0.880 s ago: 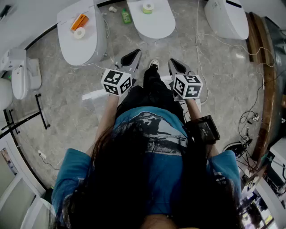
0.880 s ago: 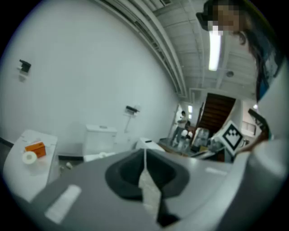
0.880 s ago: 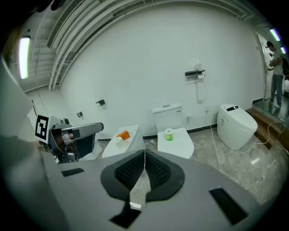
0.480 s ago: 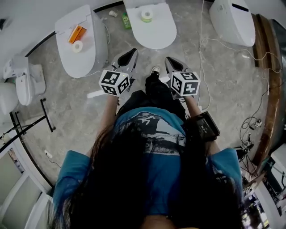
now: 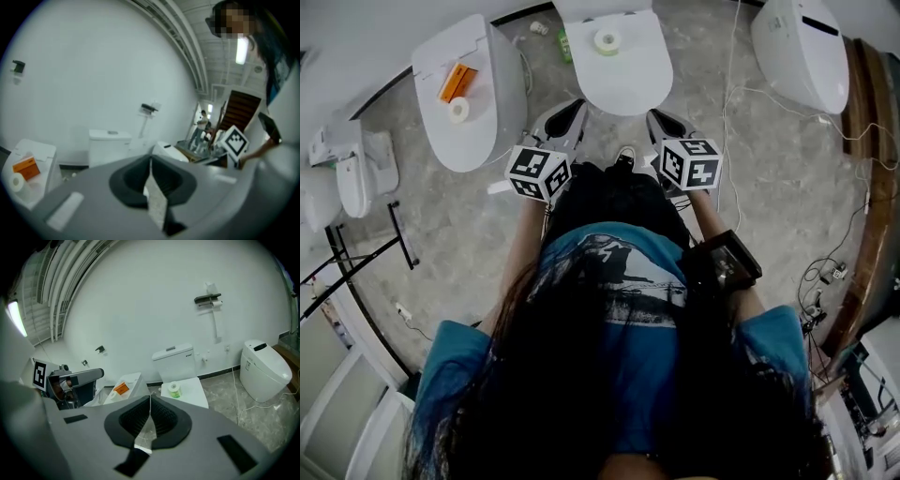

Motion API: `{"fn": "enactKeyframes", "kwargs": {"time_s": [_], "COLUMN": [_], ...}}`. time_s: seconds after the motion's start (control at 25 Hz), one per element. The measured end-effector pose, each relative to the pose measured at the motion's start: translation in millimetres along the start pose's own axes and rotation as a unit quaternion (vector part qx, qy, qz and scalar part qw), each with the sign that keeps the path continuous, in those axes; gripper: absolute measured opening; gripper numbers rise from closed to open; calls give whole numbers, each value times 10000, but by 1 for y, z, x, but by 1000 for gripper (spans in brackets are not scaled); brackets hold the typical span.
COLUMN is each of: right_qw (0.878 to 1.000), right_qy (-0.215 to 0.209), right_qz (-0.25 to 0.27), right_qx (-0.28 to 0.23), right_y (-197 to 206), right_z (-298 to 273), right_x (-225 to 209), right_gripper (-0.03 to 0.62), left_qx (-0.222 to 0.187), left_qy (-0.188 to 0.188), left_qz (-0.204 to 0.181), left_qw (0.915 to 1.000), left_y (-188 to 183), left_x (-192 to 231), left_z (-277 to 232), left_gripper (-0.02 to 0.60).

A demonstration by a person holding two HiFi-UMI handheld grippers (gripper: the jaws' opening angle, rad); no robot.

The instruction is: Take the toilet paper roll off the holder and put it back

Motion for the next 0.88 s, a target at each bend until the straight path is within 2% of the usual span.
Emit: {"fn": "enactKeyframes", "kwargs": {"time_s": [0.4,0.56,0.68,0.76,0.88], "right_qw": [9996,9987,9978,9966,9933], "right_qy": [-146,-89,-41,-94,-230], "right_qz": [202,471,649,813,1127], "right_qx": [157,147,142,81,102], "right_y": [-24,-36,-47,-53,-58], "right_z": [-45,-72,-99,-117,-150], "right_x": [-21,-24,-25,-28,-35], "right_gripper": [18,20,20,20,21], "left_qx": [325,446,667,831,992], "left_qy": [40,221,378,511,647], "left_qz": [-85,-254,-518,-682,-717], "left_qw": [9994,9984,9957,9929,9904], "left_y": [-6,-11,-16,-20,-27], "left_x": [29,53,78,93,120], "left_z": [-23,-41,-60,-73,-93], "left_gripper": [2,2,2,2,2]}}
Point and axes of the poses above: the fingertips, and each gripper's own axes: z backward along the fingers, x to its left, y out of its underside, the point moved 10 cm from there along z, backward along the fingers, and after that the axes turned 13 degrees about z, right-handed, at the moved point
